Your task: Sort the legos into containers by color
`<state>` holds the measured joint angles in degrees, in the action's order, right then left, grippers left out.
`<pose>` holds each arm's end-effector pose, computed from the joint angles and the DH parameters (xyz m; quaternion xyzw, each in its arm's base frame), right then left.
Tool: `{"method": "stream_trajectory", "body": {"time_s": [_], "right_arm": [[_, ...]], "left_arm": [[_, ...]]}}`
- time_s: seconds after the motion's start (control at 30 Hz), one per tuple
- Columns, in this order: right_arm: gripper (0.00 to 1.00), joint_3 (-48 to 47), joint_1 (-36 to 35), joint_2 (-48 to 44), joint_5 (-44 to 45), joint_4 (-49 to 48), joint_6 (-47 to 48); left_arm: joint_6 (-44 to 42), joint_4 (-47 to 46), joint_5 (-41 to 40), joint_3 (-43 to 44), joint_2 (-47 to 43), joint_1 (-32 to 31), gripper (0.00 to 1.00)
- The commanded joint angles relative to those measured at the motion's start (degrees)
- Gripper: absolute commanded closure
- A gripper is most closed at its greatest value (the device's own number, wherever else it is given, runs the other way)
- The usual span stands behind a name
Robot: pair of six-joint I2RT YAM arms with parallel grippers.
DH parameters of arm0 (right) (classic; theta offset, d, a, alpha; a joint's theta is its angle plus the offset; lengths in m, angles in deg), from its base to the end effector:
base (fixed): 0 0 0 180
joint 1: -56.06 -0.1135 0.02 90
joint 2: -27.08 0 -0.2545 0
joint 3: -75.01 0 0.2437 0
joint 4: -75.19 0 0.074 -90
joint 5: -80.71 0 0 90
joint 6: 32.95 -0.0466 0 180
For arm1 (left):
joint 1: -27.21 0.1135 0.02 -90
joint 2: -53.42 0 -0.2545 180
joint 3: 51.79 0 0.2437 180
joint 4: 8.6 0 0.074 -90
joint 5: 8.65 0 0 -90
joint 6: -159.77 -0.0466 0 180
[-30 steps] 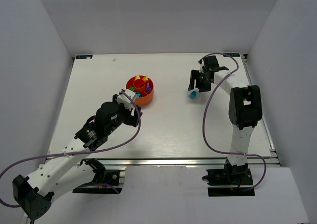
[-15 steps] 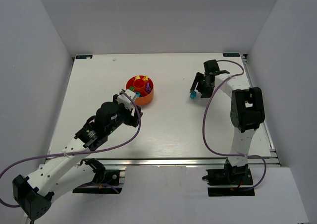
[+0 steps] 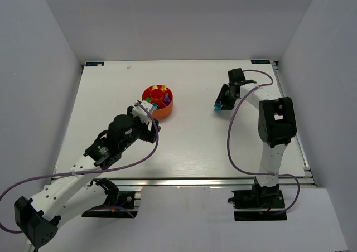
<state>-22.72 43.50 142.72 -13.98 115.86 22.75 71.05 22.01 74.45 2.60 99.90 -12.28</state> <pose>0.4138 0.0961 0.1652 0.1705 0.9467 0.1437 0.2326 0.1557 -0.1210 0.2852 0.2405 0.7961 -0.1457 0.5359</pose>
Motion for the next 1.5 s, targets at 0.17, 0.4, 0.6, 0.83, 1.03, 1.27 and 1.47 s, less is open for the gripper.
{"method": "stream_trajectory", "body": {"time_s": [0.17,0.4,0.6,0.83,1.03,1.27,1.47], "right_arm": [[0.67,-2.9,-0.2,1.9,-0.2,-1.5,-0.1],[1.0,-4.1,-0.7,-0.8,-10.0,-5.4,12.4],[1.0,-11.7,-3.3,-2.3,-40.9,-0.9,43.6],[1.0,-17.3,-14.6,-4.1,-39.9,8.0,68.8],[1.0,-22.9,-23.7,-2.5,-36.3,13.4,78.3],[1.0,-32.1,-28.7,4.6,-28.7,14.9,79.3],[1.0,-34.9,-29.9,8.4,-23.1,11.9,76.6]], "left_arm": [[-0.4,-0.2,-0.2,1.7,-0.3,-0.2,0.15],[-0.4,-0.4,-0.5,1.6,-0.9,-0.2,0.15],[-0.3,-0.6,-1.5,1.3,-1.6,-0.2,0.15],[-0.3,-1.3,-4.5,0.7,-3.6,-0.2,0.15],[-0.4,-1.6,-6.0,0.4,-4.9,-0.2,0.15],[-0.3,-1.6,-6.6,0.3,-5.3,-0.2,0.15],[-0.3,-1.5,-6.8,0.3,-5.9,-0.2,0.15]]}}
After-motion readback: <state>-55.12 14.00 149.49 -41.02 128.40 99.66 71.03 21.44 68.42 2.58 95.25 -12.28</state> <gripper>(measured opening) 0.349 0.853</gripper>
